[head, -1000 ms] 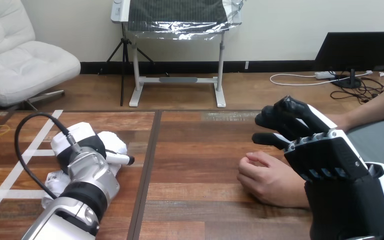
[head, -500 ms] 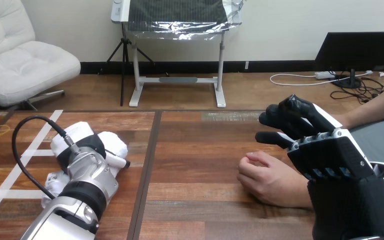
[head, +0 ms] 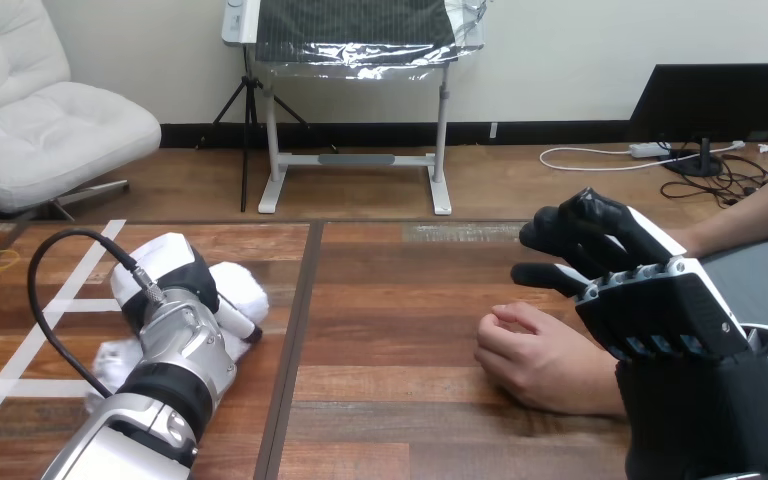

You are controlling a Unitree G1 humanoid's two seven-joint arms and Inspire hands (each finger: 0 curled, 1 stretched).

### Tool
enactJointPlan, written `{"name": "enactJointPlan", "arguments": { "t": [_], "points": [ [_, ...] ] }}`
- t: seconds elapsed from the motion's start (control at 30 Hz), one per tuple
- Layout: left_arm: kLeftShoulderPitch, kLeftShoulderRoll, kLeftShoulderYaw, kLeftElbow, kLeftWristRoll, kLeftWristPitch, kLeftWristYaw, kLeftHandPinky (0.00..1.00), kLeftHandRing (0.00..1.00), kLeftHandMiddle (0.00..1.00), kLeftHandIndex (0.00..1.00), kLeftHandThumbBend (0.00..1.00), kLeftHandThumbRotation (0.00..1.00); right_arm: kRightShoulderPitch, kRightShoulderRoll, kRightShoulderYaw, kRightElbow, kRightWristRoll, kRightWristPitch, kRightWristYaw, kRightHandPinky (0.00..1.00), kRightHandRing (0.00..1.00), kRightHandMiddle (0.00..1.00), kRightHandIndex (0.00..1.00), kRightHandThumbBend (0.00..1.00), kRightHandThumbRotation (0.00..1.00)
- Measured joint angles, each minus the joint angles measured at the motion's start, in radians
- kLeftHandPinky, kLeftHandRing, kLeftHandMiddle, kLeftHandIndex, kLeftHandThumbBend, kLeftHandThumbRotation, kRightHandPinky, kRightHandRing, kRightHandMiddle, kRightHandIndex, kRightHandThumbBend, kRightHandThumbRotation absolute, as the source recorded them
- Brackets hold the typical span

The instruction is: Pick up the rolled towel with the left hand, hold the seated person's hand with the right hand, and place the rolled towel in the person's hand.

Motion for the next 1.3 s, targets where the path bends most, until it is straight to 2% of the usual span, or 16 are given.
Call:
{"name": "enactJointPlan", "arguments": {
  "t": [0.5, 0.6, 0.73, 0.8, 1.07, 1.3],
  "points": [
    [0.015, 0.0, 0.019, -0.02, -0.009, -0.015, 0.015, 0.12, 0.19, 0.29, 0.61, 0.65, 0.0, 0.004, 0.004, 0.0, -0.01, -0.013, 0.012, -0.019, 0.74, 0.81, 0.82, 0.82, 0.92, 1.0],
    [0.032, 0.001, 0.035, -0.056, -0.022, -0.016, 0.02, 0.12, 0.19, 0.28, 0.58, 0.66, 0.0, 0.007, 0.006, 0.001, -0.015, -0.02, 0.022, -0.027, 0.75, 0.82, 0.82, 0.82, 0.92, 1.0],
    [0.061, 0.002, 0.058, -0.114, -0.035, -0.02, 0.023, 0.11, 0.18, 0.27, 0.44, 0.67, 0.0, 0.012, 0.007, 0.001, -0.016, -0.027, 0.028, -0.034, 0.77, 0.83, 0.82, 0.83, 0.93, 1.0],
    [0.077, 0.002, 0.068, -0.145, -0.04, -0.019, 0.023, 0.12, 0.19, 0.28, 0.42, 0.68, 0.0, 0.015, 0.007, 0.001, -0.016, -0.034, 0.031, -0.036, 0.78, 0.83, 0.83, 0.83, 0.93, 1.0],
    [0.157, -0.001, 0.104, -0.28, -0.058, -0.018, 0.02, 0.16, 0.24, 0.33, 0.41, 0.69, 0.0, 0.031, 0.006, 0.0, -0.015, -0.057, 0.041, -0.043, 0.81, 0.85, 0.85, 0.84, 0.89, 1.0],
    [0.234, -0.009, 0.132, -0.393, -0.063, -0.013, 0.017, 0.17, 0.25, 0.33, 0.42, 0.68, 0.0, 0.042, 0.006, -0.001, -0.014, -0.081, 0.045, -0.049, 0.84, 0.87, 0.86, 0.85, 0.87, 1.0]
  ]
}}
